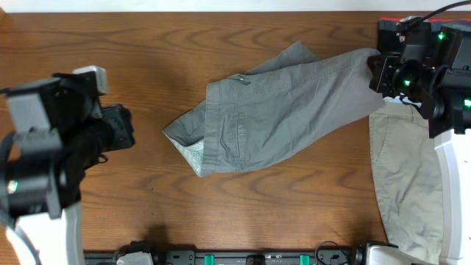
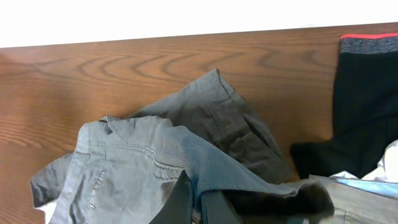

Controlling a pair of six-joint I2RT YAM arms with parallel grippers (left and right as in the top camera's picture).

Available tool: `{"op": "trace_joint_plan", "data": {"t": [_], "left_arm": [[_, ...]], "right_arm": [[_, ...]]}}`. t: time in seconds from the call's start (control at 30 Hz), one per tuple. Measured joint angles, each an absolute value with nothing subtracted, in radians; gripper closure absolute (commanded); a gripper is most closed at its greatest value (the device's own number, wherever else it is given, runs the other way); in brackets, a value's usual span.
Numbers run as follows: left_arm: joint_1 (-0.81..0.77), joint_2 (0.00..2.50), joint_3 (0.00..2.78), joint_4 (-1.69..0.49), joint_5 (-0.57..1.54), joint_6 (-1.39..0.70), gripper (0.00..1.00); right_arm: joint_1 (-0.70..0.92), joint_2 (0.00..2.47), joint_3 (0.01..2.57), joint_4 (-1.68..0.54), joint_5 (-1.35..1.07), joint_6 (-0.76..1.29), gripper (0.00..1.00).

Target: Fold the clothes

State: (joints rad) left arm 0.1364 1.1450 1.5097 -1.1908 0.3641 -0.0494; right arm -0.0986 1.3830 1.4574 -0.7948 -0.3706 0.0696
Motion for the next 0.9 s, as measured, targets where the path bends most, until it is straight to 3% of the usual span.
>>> {"op": "trace_joint_plan", "data": {"t": [0.37, 0.63, 0.9], "left_arm": [[0.033, 1.641, 1.345, -0.819, 0.702, 0.008, 0.59], [-0.039, 1.921, 1.345, -0.555, 0.751, 0.015, 0.58], [-0.039, 2.010, 1.342, -0.388, 0.704, 0.020, 0.57]], "right_arm": [[-0.099, 1.383, 1.457, -0.804, -0.371, 0.062, 0.99], [-0.099, 1.403, 1.457, -0.804, -0.371, 0.059, 0.99], [-0.099, 1.469, 1.457, -0.816, -0.371, 0.056, 0.99]]}}
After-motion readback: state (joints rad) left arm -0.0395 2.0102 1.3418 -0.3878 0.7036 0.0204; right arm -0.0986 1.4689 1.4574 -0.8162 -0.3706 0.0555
